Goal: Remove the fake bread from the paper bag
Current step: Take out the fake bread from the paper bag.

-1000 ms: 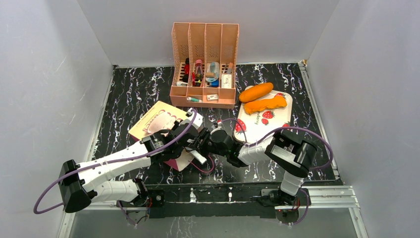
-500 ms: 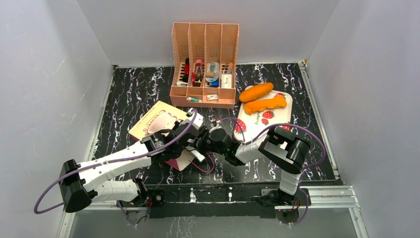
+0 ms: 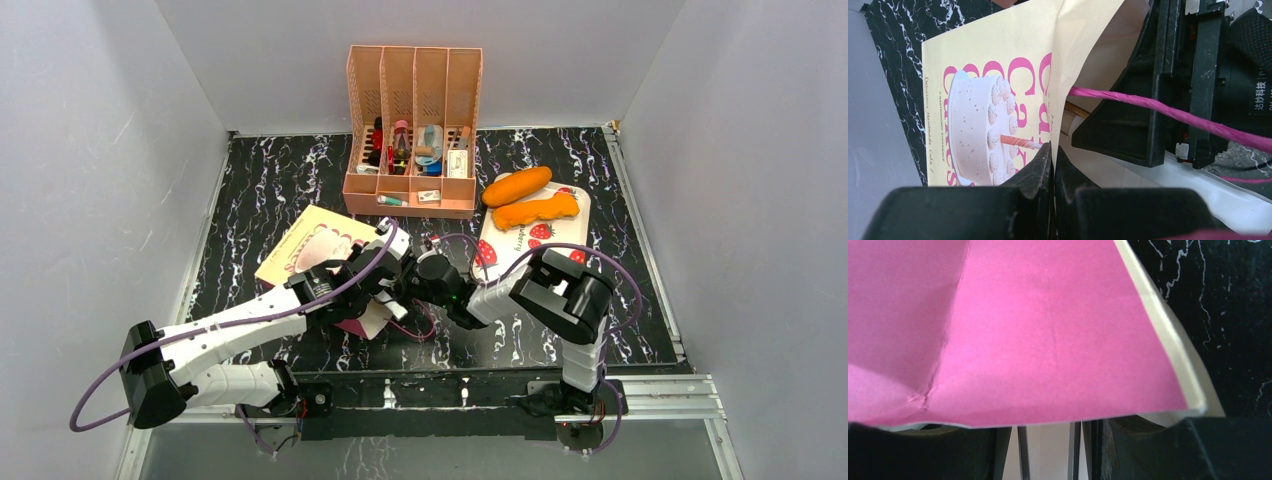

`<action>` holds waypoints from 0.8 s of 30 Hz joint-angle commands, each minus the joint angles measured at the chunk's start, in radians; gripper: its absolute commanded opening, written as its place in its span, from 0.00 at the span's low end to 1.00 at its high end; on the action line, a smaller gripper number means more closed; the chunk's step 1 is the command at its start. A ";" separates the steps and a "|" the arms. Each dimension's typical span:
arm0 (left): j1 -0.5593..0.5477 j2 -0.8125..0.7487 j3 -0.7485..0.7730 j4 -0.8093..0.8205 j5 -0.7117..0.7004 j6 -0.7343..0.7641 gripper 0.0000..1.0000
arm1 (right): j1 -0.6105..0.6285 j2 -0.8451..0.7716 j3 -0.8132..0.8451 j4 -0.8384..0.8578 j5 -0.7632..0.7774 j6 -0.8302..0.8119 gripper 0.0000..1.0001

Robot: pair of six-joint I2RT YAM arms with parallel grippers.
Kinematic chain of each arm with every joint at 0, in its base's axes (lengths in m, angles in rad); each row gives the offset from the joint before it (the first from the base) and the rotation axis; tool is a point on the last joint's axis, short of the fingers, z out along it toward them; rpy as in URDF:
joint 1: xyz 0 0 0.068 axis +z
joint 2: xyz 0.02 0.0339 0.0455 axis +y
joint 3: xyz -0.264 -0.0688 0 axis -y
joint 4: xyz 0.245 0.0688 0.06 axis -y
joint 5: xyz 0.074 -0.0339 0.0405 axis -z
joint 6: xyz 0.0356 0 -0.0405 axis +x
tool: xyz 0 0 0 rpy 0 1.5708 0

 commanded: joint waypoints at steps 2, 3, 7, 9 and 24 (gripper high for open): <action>-0.001 -0.014 0.030 0.000 0.040 -0.003 0.00 | -0.013 0.030 0.071 0.135 -0.007 -0.010 0.48; -0.002 -0.012 0.030 -0.001 0.041 -0.001 0.00 | -0.015 0.035 0.080 0.137 -0.012 -0.013 0.48; -0.001 -0.007 0.030 0.000 0.040 0.007 0.00 | -0.019 0.063 0.103 0.141 -0.030 -0.022 0.49; -0.001 -0.007 0.028 0.003 0.041 0.010 0.00 | -0.018 0.068 0.109 0.148 -0.033 -0.030 0.49; -0.001 0.022 0.044 0.037 0.025 0.043 0.00 | 0.005 0.099 0.151 0.144 -0.067 -0.060 0.50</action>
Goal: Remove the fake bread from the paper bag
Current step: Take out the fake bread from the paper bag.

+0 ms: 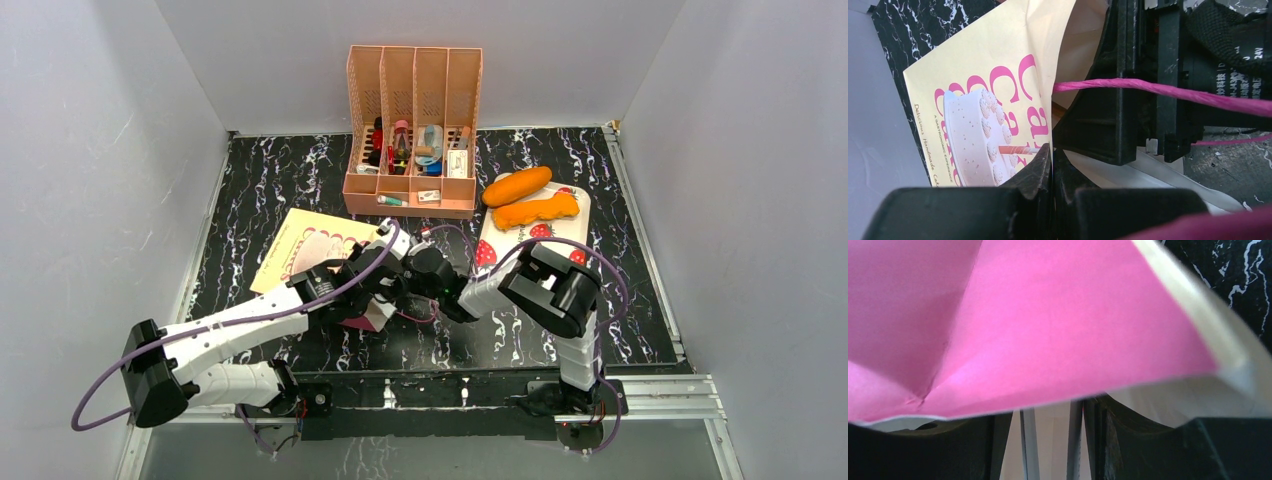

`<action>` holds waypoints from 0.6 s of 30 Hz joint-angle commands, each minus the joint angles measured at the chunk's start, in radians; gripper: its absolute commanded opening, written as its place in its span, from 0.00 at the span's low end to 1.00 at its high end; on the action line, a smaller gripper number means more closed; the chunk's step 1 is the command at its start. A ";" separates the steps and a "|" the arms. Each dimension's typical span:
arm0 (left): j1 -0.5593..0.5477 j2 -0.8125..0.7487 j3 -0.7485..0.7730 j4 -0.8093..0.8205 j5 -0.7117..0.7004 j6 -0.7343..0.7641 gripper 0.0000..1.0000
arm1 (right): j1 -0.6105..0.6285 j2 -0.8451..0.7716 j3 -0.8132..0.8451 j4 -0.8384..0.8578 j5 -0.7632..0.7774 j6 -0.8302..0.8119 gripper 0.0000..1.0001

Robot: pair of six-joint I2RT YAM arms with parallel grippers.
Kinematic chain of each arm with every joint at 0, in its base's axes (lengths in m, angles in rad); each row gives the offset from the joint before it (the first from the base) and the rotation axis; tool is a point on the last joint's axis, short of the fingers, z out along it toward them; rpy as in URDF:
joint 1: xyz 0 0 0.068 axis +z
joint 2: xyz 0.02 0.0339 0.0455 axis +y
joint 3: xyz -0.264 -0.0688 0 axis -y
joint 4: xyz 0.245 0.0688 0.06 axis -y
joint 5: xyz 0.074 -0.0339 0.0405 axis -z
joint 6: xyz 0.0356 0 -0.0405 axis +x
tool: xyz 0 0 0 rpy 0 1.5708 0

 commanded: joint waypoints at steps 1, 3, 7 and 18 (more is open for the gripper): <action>-0.006 0.018 0.043 0.045 0.033 0.022 0.00 | 0.023 0.032 0.071 0.097 -0.018 -0.009 0.50; -0.007 0.023 0.042 0.048 0.042 0.025 0.00 | 0.027 0.040 0.088 0.097 -0.017 -0.011 0.50; -0.007 0.017 0.043 0.049 0.048 0.032 0.00 | 0.028 0.063 0.115 0.100 -0.021 -0.014 0.49; -0.006 -0.005 0.049 0.017 0.028 0.025 0.00 | 0.011 0.094 0.121 0.146 -0.067 -0.003 0.09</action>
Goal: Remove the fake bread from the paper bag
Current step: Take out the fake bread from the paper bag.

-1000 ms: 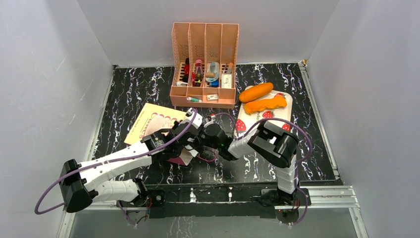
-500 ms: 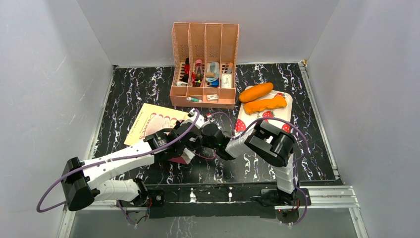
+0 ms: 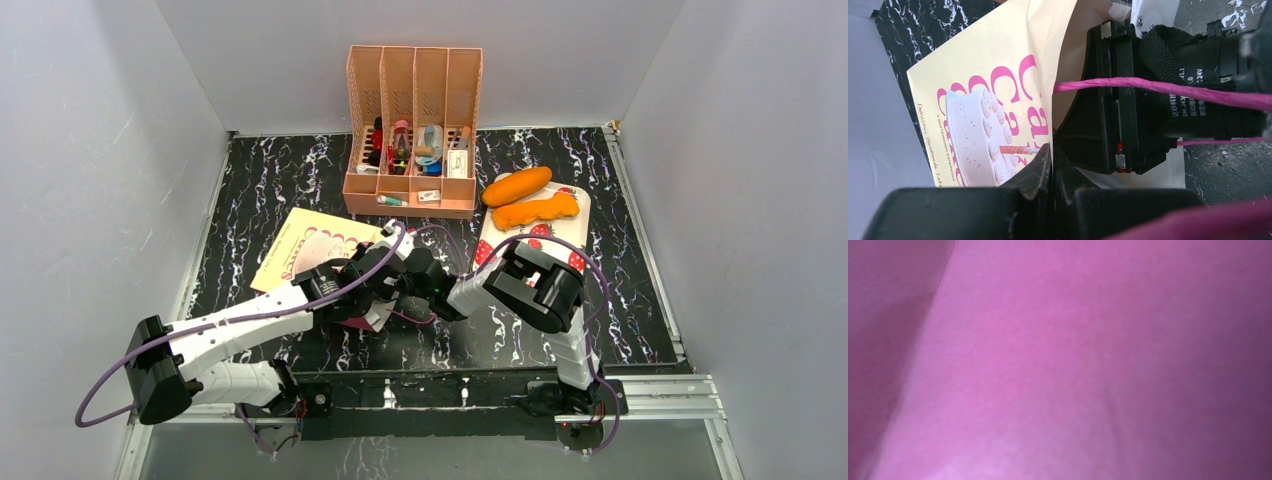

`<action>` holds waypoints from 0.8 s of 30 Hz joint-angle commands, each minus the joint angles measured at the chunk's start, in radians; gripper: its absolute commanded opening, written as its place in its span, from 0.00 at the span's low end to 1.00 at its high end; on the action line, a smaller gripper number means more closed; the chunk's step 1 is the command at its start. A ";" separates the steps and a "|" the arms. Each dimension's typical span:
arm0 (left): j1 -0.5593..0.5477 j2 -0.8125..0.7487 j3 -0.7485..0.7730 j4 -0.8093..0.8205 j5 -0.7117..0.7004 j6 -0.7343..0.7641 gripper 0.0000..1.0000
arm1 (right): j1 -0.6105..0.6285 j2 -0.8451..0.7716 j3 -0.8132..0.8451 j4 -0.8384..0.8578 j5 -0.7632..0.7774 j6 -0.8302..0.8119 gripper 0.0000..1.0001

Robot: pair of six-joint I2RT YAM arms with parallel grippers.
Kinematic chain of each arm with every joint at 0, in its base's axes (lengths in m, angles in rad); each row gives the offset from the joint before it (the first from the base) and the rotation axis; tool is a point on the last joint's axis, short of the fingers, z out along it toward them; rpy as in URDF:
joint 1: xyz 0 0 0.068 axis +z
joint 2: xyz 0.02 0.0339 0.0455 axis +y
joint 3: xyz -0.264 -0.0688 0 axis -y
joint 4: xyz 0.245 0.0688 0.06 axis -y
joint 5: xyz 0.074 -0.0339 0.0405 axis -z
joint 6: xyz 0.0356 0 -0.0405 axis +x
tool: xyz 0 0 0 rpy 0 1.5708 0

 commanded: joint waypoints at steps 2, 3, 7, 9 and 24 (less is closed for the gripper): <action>-0.007 -0.052 0.044 0.002 0.011 -0.011 0.00 | -0.012 -0.014 0.010 0.126 -0.011 -0.001 0.06; -0.008 -0.061 0.042 0.000 -0.001 -0.015 0.00 | -0.016 -0.021 -0.002 0.130 -0.010 -0.002 0.03; -0.007 -0.085 0.046 -0.017 -0.076 -0.037 0.00 | -0.029 -0.058 -0.067 0.150 -0.009 -0.005 0.00; -0.007 -0.087 0.050 -0.023 -0.113 -0.046 0.00 | -0.033 -0.081 -0.092 0.145 -0.009 -0.013 0.00; 0.033 -0.036 0.056 -0.033 -0.180 -0.141 0.00 | -0.036 -0.403 -0.360 0.039 0.038 -0.090 0.00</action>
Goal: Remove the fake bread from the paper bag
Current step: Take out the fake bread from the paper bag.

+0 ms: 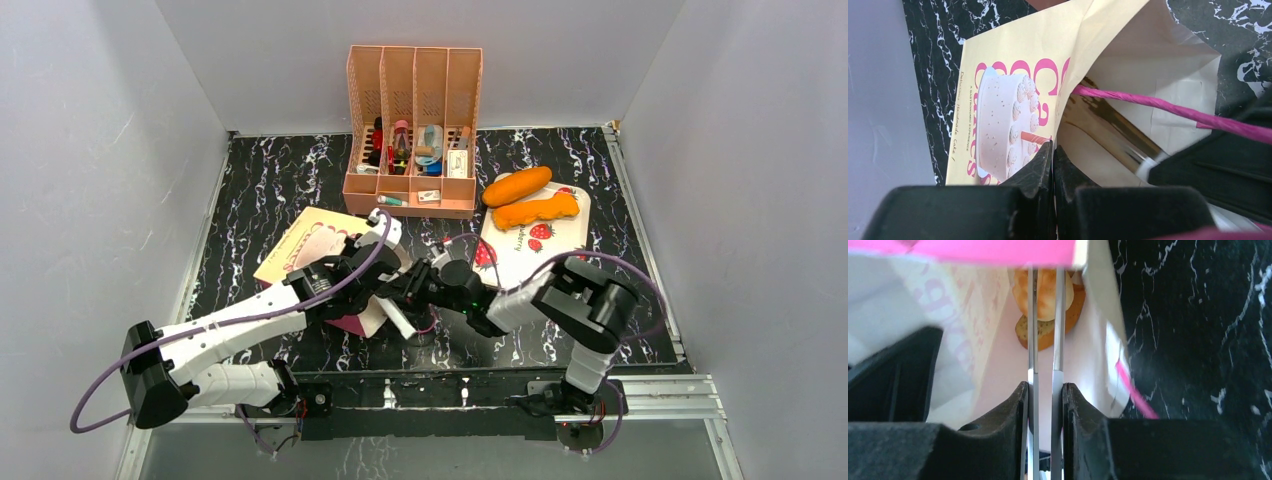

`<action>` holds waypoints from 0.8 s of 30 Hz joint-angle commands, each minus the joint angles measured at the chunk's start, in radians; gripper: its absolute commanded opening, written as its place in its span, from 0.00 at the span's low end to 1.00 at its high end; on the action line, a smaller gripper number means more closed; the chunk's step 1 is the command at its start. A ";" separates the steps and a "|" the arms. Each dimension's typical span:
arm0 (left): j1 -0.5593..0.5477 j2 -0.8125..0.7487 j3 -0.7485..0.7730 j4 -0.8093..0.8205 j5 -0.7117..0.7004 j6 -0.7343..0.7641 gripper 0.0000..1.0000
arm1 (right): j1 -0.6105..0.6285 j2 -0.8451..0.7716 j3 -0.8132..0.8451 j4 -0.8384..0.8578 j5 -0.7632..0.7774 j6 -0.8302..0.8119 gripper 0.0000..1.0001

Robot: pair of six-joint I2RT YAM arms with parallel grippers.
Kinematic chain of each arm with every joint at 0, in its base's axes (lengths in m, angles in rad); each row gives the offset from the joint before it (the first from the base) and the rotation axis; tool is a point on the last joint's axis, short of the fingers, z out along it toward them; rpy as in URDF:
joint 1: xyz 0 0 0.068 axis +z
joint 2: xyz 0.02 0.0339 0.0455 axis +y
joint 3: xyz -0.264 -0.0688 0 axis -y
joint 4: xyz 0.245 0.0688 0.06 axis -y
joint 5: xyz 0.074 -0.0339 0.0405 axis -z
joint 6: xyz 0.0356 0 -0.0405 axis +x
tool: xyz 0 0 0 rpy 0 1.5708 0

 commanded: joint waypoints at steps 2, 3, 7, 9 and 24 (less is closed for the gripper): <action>0.023 -0.003 0.037 -0.012 -0.074 -0.053 0.00 | -0.004 -0.225 -0.102 -0.030 0.056 -0.062 0.00; 0.024 -0.002 0.046 -0.014 -0.080 -0.061 0.00 | -0.002 -0.261 -0.131 -0.041 0.065 -0.065 0.00; 0.033 0.019 0.082 -0.033 -0.090 -0.102 0.00 | 0.006 -0.439 -0.225 -0.149 0.123 -0.086 0.00; 0.039 0.036 0.096 -0.046 -0.102 -0.120 0.00 | 0.015 -0.530 -0.291 -0.201 0.156 -0.091 0.00; 0.172 0.060 0.111 -0.015 -0.002 -0.144 0.00 | 0.033 -1.249 -0.389 -0.822 0.485 -0.115 0.00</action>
